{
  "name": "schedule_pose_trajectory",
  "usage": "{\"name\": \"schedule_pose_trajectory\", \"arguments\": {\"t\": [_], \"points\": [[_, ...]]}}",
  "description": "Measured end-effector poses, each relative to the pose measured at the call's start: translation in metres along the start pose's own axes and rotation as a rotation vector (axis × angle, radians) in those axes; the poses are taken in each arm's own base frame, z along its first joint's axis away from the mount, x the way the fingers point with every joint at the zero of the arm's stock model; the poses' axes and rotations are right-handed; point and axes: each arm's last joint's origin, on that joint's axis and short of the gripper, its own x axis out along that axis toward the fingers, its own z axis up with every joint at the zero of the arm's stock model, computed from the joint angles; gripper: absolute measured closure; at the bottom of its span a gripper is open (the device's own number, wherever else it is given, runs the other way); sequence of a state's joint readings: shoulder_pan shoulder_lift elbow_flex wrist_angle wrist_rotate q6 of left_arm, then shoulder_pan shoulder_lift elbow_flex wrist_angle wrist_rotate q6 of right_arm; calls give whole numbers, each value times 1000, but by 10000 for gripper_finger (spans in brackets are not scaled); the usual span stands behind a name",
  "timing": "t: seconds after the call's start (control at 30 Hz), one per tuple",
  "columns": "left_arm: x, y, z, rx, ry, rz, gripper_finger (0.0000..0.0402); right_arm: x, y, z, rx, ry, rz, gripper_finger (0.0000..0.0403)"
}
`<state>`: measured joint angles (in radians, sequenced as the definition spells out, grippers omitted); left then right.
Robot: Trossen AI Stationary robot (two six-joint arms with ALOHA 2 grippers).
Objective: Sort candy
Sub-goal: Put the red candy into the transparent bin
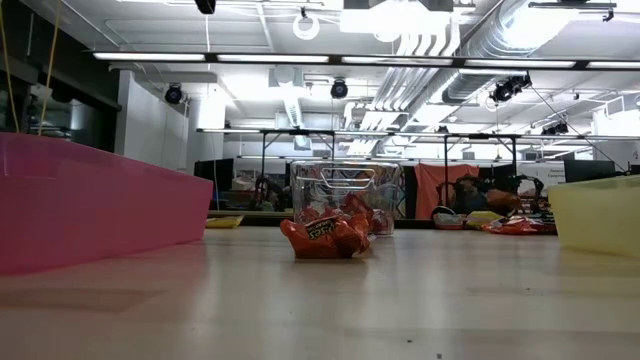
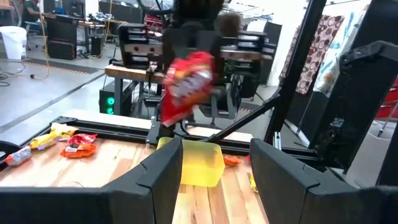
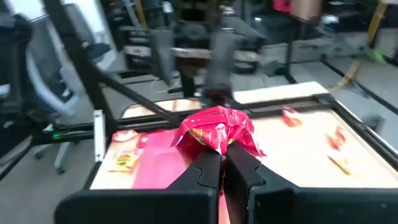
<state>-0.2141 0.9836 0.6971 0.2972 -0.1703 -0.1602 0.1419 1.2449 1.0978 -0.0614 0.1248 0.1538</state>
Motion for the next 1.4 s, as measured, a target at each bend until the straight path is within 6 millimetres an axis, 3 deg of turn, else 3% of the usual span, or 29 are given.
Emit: {"name": "schedule_pose_trajectory", "arguments": {"t": [0.13, 0.27, 0.37, 0.57, 0.73, 0.9, 1.0, 1.13, 1.4], "points": [[0, 1, 0, -2, 1, 5, 227, -23, -18, -30, 84, -62, -95, 403], [0, 2, 0, -3, -4, 30, 227, -19, -42, -59, 195, -152, -206, 403], [0, 2, 0, -22, -8, 54, 227, -13, -63, -52, 219, -207, -277, 403], [0, 2, 0, -31, -8, 57, 227, 12, -119, -28, 238, -105, -429, 403], [0, 2, -1, -72, 0, 55, 227, 39, -161, -28, 308, 122, -557, 403], [0, 3, -1, -88, 3, 56, 227, 58, -188, -37, 364, 295, -638, 400], [0, 3, -1, -131, 2, 56, 227, 67, -195, -44, 388, 356, -618, 382], [0, 2, -1, -158, 8, 30, 227, 76, -193, -54, 407, 391, -583, 329], [0, 2, -5, -139, 46, 31, 227, 69, -185, -42, 472, 342, -531, 196]]}}
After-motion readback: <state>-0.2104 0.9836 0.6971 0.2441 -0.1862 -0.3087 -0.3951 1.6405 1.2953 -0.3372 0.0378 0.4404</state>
